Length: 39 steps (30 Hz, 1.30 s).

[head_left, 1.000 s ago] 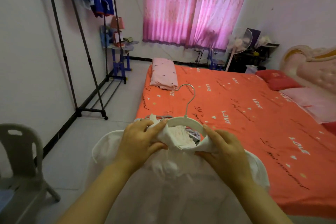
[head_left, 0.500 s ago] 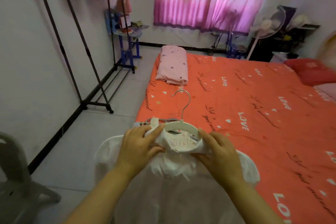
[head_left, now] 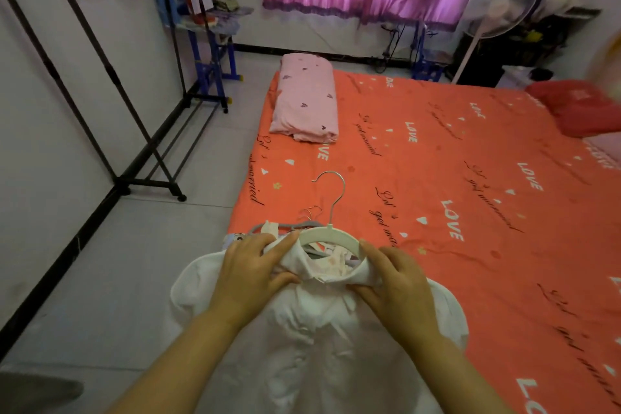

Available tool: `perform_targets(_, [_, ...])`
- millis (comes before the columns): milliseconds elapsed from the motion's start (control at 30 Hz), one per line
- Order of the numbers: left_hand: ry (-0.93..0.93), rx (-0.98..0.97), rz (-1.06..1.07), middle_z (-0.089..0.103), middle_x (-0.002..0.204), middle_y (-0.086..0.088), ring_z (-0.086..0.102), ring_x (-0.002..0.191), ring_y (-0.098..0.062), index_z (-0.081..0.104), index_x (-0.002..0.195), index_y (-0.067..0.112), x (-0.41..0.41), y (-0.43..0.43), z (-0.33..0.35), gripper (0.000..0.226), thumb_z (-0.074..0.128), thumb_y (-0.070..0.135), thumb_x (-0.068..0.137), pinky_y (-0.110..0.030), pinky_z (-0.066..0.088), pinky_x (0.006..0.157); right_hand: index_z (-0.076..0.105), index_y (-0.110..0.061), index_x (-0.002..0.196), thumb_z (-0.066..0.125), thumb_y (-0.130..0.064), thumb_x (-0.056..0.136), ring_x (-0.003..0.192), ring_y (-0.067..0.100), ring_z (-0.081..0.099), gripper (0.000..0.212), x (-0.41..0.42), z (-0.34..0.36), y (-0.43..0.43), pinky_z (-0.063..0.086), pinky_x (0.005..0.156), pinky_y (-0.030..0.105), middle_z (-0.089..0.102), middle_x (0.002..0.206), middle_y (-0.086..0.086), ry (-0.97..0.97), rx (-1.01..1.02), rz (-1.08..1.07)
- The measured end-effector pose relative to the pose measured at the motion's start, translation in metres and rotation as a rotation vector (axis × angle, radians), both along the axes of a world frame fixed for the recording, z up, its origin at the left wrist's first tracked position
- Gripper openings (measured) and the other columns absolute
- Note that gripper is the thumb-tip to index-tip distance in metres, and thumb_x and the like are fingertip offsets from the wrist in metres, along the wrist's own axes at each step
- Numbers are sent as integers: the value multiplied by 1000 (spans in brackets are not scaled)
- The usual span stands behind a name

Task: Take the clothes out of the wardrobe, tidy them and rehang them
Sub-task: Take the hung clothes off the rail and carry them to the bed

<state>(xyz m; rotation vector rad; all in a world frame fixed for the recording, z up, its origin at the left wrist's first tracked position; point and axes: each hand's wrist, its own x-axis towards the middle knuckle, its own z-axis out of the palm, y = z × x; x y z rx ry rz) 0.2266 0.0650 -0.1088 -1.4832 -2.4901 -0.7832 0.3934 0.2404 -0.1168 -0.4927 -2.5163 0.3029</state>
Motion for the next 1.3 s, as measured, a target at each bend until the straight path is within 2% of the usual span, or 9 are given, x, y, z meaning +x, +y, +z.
perform_targets(133, [-30,-15,76,66,85,-10,64,76,-34,69,113,13,-19,34,-15,60,79,37,59,-47,51,67,66,-7,113,90,-26,56,78,33,63,65,-29,-16,34,52,64,40,65,90,10,-28,-44,24])
perform_targets(200, [-75,-55,149,66,98,-10,63,94,-36,64,120,16,-30,55,-26,65,84,33,61,-48,47,79,65,-10,114,89,-28,56,79,32,63,65,-48,-30,52,50,63,41,64,92,8,-66,-81,22])
perform_targets(233, [-98,-110,200,63,112,-8,57,108,-33,57,128,20,-35,64,-33,69,81,35,66,-46,42,88,63,-12,117,88,-29,58,84,33,63,66,-57,-38,59,50,67,41,64,96,8,-109,-101,-2])
perform_targets(300, [-118,-302,302,42,141,-1,36,131,-22,32,144,30,-45,80,-51,78,69,46,77,-40,30,102,49,-21,134,80,-37,67,110,32,55,75,-76,-60,72,44,87,43,56,122,9,-268,-136,-88])
perform_targets(400, [-200,-566,361,16,154,0,16,140,-20,15,147,33,-48,94,-85,83,60,56,81,-40,20,110,19,-29,147,62,-51,81,136,23,27,82,-88,-97,85,25,109,37,28,149,3,-561,-270,-106])
perform_targets(533, [-291,-760,340,13,156,-1,12,142,-23,20,146,33,-29,92,-124,74,56,54,85,-42,13,113,25,-24,146,54,-48,89,135,19,31,68,-72,-137,80,27,108,31,31,149,2,-705,-358,-20])
perform_targets(733, [-307,-840,299,20,154,1,17,141,-22,27,144,34,-2,93,-134,61,51,50,90,-40,13,113,29,-25,144,53,-41,91,128,19,38,60,-34,-151,76,31,105,28,34,145,-1,-807,-439,5])
perform_targets(967, [-189,-822,131,44,140,3,39,127,-18,38,140,30,9,117,-82,49,45,46,93,-35,25,107,36,-20,140,54,-40,91,125,22,42,56,-14,-109,88,37,102,29,40,138,4,-883,-436,-58])
perform_targets(1300, [-110,-865,-215,47,136,-1,46,122,-21,41,137,26,32,115,-17,50,48,46,92,-35,38,97,40,-20,138,58,-41,88,124,21,43,57,57,-33,59,37,98,27,43,137,6,-844,-548,-322])
